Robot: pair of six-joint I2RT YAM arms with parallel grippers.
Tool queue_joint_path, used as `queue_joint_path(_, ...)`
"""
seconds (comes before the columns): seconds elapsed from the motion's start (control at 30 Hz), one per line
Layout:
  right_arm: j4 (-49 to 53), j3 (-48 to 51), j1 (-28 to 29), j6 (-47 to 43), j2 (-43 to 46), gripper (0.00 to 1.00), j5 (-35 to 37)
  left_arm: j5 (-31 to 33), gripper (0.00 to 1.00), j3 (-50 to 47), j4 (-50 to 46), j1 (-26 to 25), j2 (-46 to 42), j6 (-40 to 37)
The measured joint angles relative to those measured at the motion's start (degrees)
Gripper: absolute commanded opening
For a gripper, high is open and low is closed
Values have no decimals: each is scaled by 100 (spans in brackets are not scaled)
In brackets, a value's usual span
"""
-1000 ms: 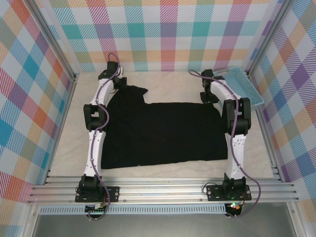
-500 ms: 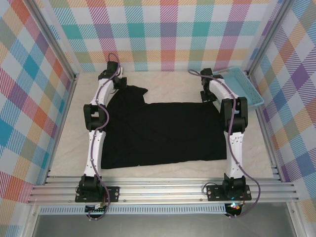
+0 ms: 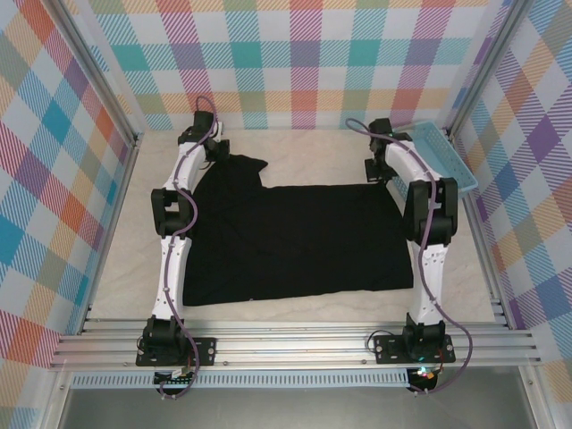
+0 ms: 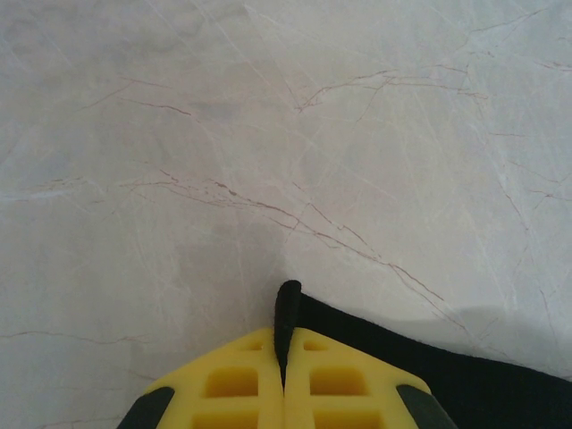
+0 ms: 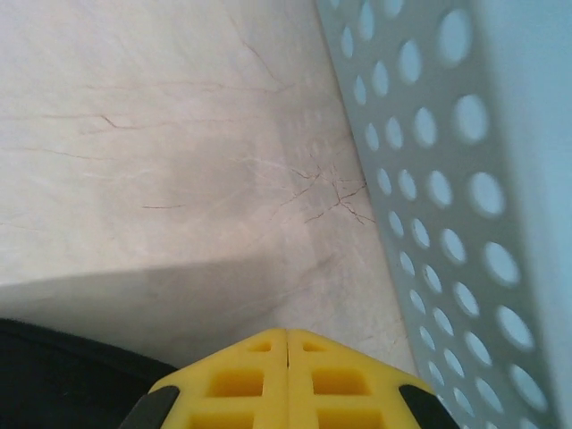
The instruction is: Fold the inside-out t-shirt
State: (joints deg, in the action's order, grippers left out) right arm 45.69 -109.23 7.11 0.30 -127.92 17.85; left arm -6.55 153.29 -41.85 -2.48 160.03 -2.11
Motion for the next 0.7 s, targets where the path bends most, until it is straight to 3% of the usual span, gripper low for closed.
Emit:
queue_joint_path(0.3,-586,772,-280,98,671,0,-669,-468,0,-426,79,39,-511,361)
queue_joint_path(0.7,-1207,2020,-422,216,1515,0,-1174,-929,0,-3609,968,125,-3521,761)
